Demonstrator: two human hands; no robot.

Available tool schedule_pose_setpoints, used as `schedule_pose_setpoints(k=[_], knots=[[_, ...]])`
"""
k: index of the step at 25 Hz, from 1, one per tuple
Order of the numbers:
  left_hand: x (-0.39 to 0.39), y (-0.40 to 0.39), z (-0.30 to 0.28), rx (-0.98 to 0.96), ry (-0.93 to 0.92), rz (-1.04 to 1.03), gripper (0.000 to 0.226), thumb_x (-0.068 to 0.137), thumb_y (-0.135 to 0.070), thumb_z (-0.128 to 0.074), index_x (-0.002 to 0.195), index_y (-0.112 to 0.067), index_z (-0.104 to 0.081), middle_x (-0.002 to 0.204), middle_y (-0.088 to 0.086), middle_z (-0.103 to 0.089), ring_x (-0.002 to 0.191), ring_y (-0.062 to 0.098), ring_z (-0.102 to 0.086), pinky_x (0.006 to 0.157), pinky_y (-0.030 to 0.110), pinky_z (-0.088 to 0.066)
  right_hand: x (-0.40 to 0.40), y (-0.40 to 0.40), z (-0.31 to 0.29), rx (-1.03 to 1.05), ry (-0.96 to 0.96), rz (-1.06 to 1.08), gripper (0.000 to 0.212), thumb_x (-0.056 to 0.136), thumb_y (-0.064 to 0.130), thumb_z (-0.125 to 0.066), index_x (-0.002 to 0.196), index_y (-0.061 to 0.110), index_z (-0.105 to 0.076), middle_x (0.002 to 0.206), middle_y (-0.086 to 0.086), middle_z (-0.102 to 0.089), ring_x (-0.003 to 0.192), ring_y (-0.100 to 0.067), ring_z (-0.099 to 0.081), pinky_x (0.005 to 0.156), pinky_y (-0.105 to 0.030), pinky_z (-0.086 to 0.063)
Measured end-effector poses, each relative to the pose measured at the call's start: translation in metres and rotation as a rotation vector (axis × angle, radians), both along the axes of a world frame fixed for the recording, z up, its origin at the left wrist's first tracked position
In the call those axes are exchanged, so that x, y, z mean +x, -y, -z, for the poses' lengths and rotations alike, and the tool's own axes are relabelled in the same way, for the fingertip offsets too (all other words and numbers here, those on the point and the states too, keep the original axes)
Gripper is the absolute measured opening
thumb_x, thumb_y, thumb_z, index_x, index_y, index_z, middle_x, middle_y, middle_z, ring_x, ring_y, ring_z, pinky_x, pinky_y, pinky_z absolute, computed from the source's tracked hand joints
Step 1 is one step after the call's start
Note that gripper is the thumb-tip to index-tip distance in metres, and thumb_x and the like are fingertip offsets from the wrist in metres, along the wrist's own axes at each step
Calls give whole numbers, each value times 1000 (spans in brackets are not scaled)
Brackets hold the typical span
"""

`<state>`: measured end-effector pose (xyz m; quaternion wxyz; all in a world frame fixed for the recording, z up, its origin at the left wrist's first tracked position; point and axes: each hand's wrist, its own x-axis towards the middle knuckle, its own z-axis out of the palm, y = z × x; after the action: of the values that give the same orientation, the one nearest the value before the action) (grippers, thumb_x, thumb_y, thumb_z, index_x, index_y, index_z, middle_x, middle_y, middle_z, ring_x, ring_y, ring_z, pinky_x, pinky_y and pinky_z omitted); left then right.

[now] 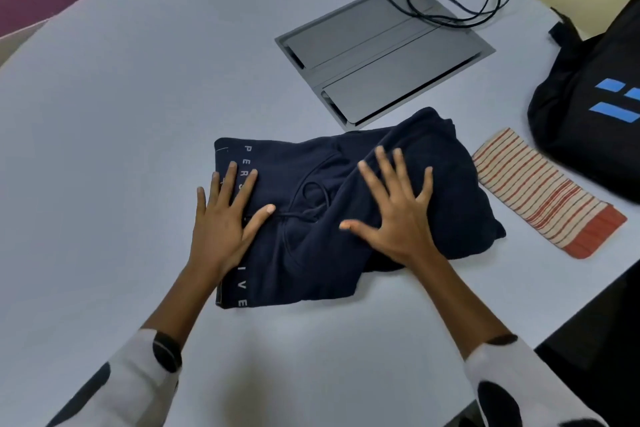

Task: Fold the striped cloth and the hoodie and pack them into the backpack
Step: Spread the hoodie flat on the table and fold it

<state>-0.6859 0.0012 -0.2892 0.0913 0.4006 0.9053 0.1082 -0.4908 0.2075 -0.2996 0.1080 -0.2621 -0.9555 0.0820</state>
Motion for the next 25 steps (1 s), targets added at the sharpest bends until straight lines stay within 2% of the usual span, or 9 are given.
schedule_pose_setpoints(k=[4, 9, 12, 14, 15, 17, 18, 22, 25], knots=[[-18, 12, 24, 115, 268, -55, 79, 83, -75, -27, 149, -39, -3, 159, -10, 4, 147, 19, -2, 116, 50, -18, 17, 30, 11, 110, 188, -273, 105, 69, 90, -38, 152, 29, -19, 161, -5, -8, 148, -27, -4, 103, -75, -7], [-20, 11, 19, 81, 243, -66, 77, 87, -65, -30, 150, -31, -4, 160, -4, 2, 143, 22, -22, 111, 53, -27, 17, 27, 9, 54, 439, -233, 105, 69, 91, -29, 152, 31, -10, 161, 1, 0, 148, -23, 2, 104, -74, -8], [-5, 15, 3, 40, 16, -104, 67, 91, -55, -43, 146, -20, -30, 155, 12, -18, 125, 34, -43, 97, 50, -41, 4, 28, -2, -117, 313, -137, 89, 74, 86, -22, 148, 38, -21, 160, 10, -4, 148, -16, 1, 111, -66, 3], [4, 24, -14, 143, -65, -136, 38, 90, -38, -56, 120, -14, -55, 136, 13, -44, 100, 34, -54, 76, 42, -46, -12, 32, -13, -222, 56, -61, 69, 82, 71, -35, 133, 29, -53, 147, 7, -43, 140, -19, -33, 112, -55, -16], [3, 28, -22, 175, -40, -197, 22, 92, -31, -54, 106, -14, -56, 120, 7, -52, 89, 29, -55, 68, 36, -43, -23, 36, -16, -213, -87, -46, 56, 84, 60, -43, 122, 24, -64, 132, 3, -58, 127, -21, -48, 108, -49, -29], [-4, 32, -28, 145, 1, -201, 17, 94, -22, -38, 94, -14, -53, 96, -1, -54, 70, 19, -50, 58, 30, -35, -46, 46, -15, -249, -233, -59, 37, 85, 41, -57, 111, 18, -70, 113, 2, -67, 108, -21, -58, 97, -39, -40], [-8, 32, -28, 114, -42, -105, 19, 94, -18, -36, 94, -13, -55, 93, -1, -52, 63, 16, -47, 55, 28, -34, -57, 53, -15, -279, -234, -76, 34, 83, 36, -62, 110, 17, -70, 109, 2, -67, 104, -21, -59, 93, -36, -40], [-26, 20, -29, 160, 108, -2, 12, 90, -10, -53, 97, -15, -62, 98, -1, -57, 72, 25, -62, 65, 36, -51, -92, 87, -9, -218, -145, -144, 30, 72, 37, -77, 96, 20, -74, 92, 2, -64, 88, -22, -57, 78, -38, -44], [-21, 17, -34, 362, 170, -54, 20, 93, -12, -54, 110, -17, -64, 109, -4, -57, 79, 17, -62, 71, 26, -51, -108, 100, -6, -169, -159, -183, 15, 71, 27, -80, 73, 18, -69, 76, 2, -61, 74, -18, -57, 66, -35, -50]])
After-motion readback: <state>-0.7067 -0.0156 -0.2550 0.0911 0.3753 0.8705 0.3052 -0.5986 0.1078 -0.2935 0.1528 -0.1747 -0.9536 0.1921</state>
